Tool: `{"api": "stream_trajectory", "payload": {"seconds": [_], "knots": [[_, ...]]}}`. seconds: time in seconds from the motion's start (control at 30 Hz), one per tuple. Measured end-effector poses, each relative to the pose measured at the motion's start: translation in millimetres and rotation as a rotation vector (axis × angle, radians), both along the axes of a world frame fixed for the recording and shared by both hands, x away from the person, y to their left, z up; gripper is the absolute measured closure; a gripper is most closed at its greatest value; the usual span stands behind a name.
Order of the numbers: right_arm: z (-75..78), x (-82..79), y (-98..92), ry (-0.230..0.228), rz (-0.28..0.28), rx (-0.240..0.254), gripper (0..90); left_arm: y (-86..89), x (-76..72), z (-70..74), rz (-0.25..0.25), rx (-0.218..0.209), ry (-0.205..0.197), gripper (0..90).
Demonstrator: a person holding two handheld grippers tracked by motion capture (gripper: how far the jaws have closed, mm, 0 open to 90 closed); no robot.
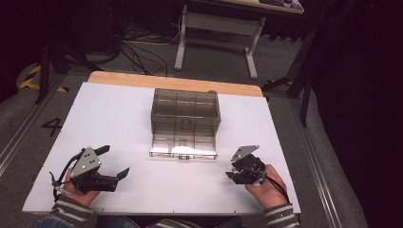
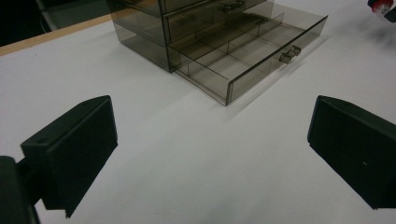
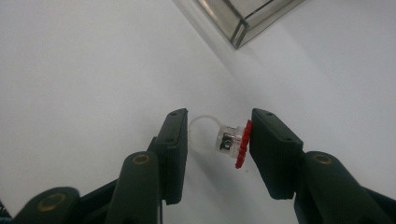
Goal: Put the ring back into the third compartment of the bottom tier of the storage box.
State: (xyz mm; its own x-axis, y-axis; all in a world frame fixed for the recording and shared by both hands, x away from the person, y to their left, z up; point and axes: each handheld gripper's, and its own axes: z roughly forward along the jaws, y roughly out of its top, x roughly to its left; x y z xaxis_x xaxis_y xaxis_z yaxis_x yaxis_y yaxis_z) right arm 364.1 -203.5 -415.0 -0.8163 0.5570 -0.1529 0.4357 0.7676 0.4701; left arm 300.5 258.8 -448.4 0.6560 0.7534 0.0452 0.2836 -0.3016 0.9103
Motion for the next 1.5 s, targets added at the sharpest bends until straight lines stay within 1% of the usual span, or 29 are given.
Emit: {"api": "stream_trajectory", "payload": {"seconds": [0.07, 0.23, 0.33, 0.67, 0.9, 1.0, 1.3, 1.37, 1.5], "knots": [[1.5, -0.3, -0.5, -0.016, -0.010, 0.011, 58.1, -0.1, 0.0, 0.0, 0.000, 0.000, 0.000, 2.2], [6.6, -1.5, -2.2, -0.065, -0.014, 0.033, 58.1, -0.2, 0.1, -0.1, 0.000, 0.000, 0.000, 2.3], [8.3, -1.8, -2.6, -0.073, -0.016, 0.048, 58.1, -0.3, 0.0, -0.1, 0.000, -0.001, 0.000, 2.2], [8.6, -1.8, -2.4, -0.081, -0.017, 0.048, 58.1, -0.4, 0.3, -0.2, -0.002, 0.001, 0.000, 2.3], [14.0, 0.1, 2.3, -0.089, -0.004, 0.058, 58.1, -0.2, 0.7, -0.2, 0.001, 0.002, -0.001, 2.2], [17.7, 1.9, 5.3, -0.093, 0.004, 0.074, 58.1, -0.2, 0.8, -0.3, 0.001, 0.002, -0.001, 2.2], [29.7, 12.6, 19.4, -0.097, 0.033, 0.087, 58.1, -0.3, 1.0, -0.4, 0.002, 0.005, 0.000, 2.3], [32.0, 16.1, 23.4, -0.103, 0.045, 0.082, 58.1, -0.1, 1.0, -0.4, 0.001, 0.004, -0.001, 2.2], [35.7, 21.9, 30.0, -0.105, 0.049, 0.081, 58.1, 0.3, 1.0, -0.5, 0.001, 0.003, 0.001, 2.2]]}}
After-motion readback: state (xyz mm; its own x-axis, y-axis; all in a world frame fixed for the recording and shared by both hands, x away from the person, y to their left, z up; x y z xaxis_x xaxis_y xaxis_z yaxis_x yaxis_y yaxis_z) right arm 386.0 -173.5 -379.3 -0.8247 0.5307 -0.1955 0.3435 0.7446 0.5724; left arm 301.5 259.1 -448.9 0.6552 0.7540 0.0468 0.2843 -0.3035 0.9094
